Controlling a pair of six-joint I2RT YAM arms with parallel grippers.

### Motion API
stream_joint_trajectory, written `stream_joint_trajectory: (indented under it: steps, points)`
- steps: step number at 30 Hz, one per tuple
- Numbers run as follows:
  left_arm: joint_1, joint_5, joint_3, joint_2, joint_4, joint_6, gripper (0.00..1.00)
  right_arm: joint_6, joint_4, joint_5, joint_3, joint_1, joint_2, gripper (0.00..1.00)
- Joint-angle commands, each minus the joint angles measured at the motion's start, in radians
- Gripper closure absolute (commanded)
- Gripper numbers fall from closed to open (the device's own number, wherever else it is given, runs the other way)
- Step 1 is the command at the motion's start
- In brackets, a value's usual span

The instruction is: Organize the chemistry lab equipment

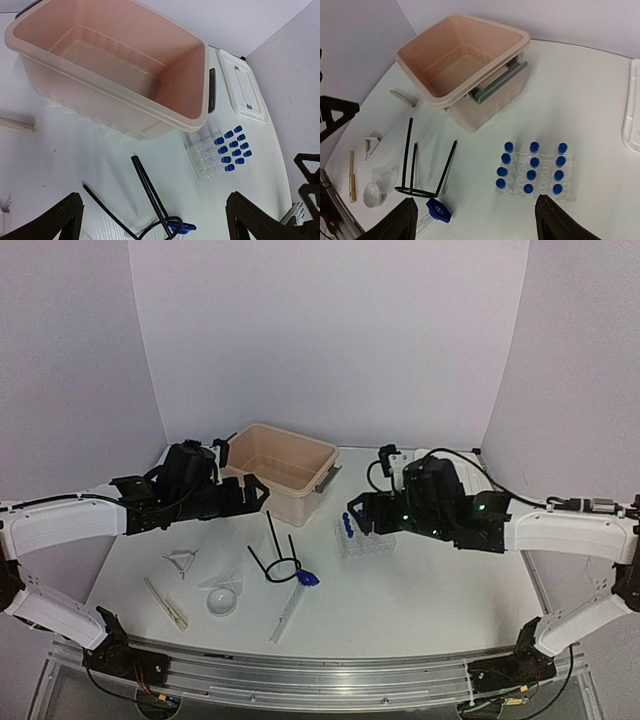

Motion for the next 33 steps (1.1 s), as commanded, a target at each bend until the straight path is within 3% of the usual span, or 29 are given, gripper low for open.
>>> stream_joint_trajectory:
  steps: [1, 8, 11, 19, 24, 27, 33]
  points:
    - [0.007, 0.017, 0.039, -0.008, 0.053, 0.026, 0.0, 0.137, -0.192, -0.2, 0.052, -0.182, -0.089, 0.23]
    - [0.008, 0.09, 0.038, 0.009, 0.073, 0.023, 0.0, 0.205, -0.246, -0.456, 0.027, -0.45, -0.007, 0.32]
    - [0.008, 0.214, 0.036, 0.024, 0.105, 0.037, 0.0, 0.214, -0.245, -0.492, 0.02, -0.51, 0.049, 0.32]
    - [0.005, 0.595, 0.036, 0.242, 0.365, -0.029, 0.01, 0.224, -0.245, -0.414, 0.018, -0.558, 0.136, 0.32]
    - [-0.024, 0.635, 0.082, 0.364, 0.409, -0.027, 0.01, 0.224, -0.242, -0.396, 0.011, -0.561, 0.144, 0.32]
    - [-0.035, 0.623, 0.12, 0.423, 0.422, -0.027, 0.08, 0.222, -0.237, -0.384, 0.004, -0.562, 0.143, 0.33]
    - [-0.045, 0.538, 0.209, 0.556, 0.365, -0.041, 0.34, 0.224, -0.225, -0.407, 0.004, -0.562, 0.166, 0.37]
